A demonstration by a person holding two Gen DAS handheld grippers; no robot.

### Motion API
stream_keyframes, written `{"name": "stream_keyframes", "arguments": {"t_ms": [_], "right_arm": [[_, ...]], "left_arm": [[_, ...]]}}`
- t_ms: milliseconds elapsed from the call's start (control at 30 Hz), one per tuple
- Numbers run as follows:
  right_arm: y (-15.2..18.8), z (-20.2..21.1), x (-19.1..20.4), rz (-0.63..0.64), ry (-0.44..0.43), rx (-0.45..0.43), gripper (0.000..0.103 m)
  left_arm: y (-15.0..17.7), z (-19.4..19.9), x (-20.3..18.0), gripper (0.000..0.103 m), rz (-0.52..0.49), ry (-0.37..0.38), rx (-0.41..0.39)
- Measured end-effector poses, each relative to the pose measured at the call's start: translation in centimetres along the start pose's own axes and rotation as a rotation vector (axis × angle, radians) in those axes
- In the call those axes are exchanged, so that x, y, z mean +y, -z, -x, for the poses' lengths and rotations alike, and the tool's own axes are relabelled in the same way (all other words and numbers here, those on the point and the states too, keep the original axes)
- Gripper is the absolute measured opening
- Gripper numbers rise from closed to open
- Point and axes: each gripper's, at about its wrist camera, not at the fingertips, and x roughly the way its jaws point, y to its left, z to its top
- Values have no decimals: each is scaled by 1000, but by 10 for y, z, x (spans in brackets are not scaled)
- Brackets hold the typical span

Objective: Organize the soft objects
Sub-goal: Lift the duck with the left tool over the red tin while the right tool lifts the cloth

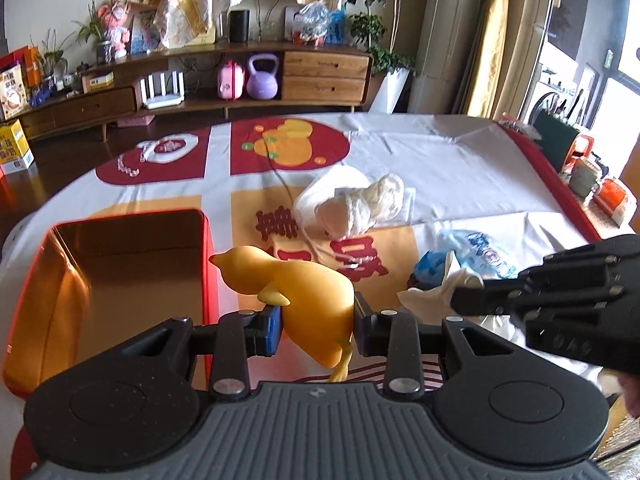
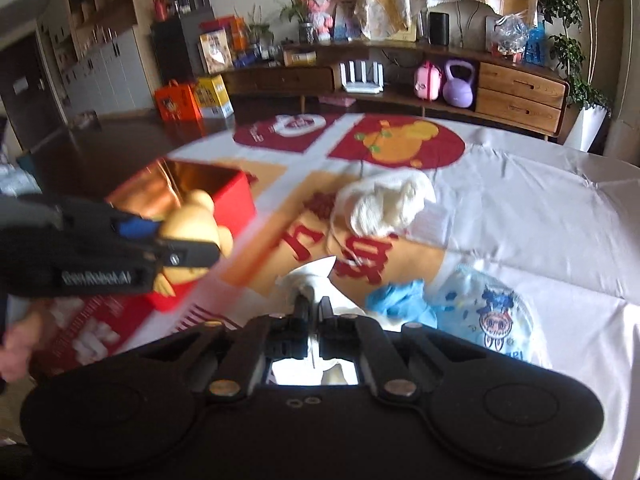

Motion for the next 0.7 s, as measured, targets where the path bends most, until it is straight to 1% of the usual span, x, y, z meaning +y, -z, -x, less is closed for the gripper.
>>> {"name": "stream_keyframes", "arguments": {"t_ms": [167, 300, 500, 700], "right_arm": [[-22, 24, 6, -37, -46, -32, 4], [-39, 33, 14, -42, -70, -59, 4], [-65, 35, 33, -34, -106, -84, 4], [-93, 20, 60, 2, -141, -78, 4]], "left_arm": [[-7, 25, 3, 34, -17, 6, -43], [-12, 39, 8, 34, -29, -1, -61], [-19, 54, 23, 34, -30, -23, -75], [-23, 61, 45, 34, -22, -47, -73]]}}
